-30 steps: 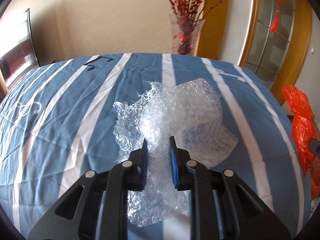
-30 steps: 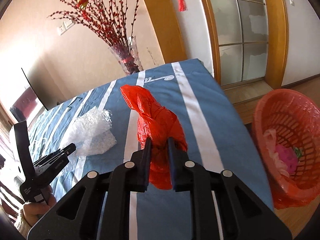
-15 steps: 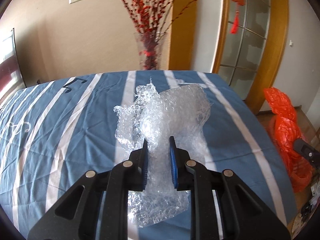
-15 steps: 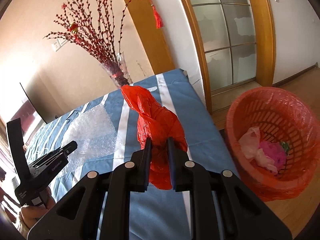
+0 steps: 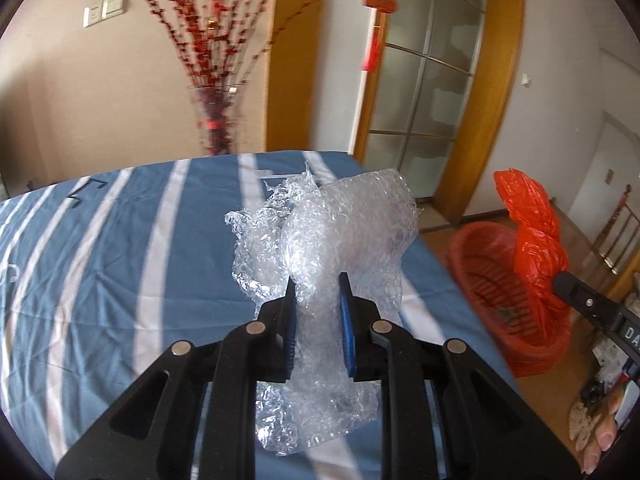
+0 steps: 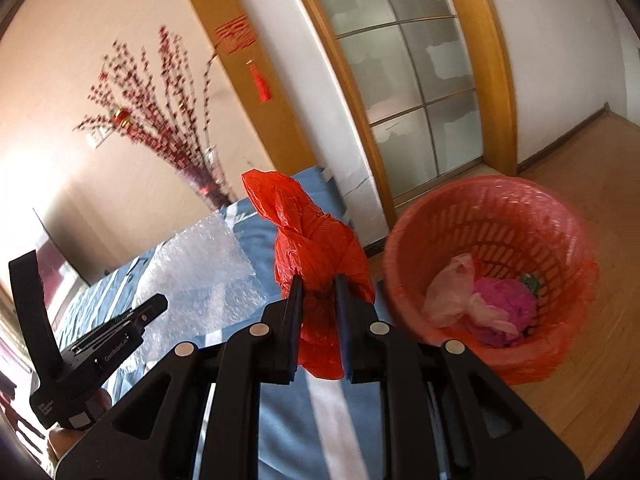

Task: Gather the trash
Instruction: 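Lift and carry the bubble wrap and red bag over the basket with both tools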

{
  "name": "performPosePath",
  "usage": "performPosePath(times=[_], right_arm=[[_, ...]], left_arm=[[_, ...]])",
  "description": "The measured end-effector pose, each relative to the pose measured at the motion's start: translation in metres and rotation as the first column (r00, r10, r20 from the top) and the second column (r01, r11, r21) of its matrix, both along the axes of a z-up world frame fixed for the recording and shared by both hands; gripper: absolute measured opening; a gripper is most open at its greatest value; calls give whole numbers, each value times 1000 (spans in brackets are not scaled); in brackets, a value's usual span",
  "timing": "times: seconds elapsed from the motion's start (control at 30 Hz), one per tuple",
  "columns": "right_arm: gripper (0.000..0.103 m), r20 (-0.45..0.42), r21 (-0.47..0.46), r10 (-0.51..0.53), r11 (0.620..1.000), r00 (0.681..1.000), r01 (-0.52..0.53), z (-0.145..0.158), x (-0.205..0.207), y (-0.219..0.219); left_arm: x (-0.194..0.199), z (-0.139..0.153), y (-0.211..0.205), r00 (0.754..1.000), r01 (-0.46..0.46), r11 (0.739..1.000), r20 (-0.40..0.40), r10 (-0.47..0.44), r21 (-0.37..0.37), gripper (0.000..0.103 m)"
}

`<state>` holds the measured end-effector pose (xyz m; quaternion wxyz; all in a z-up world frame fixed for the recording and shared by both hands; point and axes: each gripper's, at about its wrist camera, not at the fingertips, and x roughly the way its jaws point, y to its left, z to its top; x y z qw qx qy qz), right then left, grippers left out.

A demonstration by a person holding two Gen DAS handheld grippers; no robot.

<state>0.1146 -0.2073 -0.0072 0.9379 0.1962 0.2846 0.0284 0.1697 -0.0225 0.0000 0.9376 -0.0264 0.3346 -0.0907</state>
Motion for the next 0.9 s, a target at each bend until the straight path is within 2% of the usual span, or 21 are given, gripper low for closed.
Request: performPosePath(times=[0.2,0.4,0.9], right_arm=[[17,12,-5,-101,995,995,101,-1,-14,-37],[16,12,26,-187,982,982,187,-6,-21,-77],[17,13,54,-279,959,960,278,-13,-16,-126]], left_arm=[[0,2,-39,996,91,995,-9,-91,-42,19],[0,4,-80,985,170,984,-6,-170,-52,19],[23,-9,-156,957,284,955,-39,-288,-83,19]])
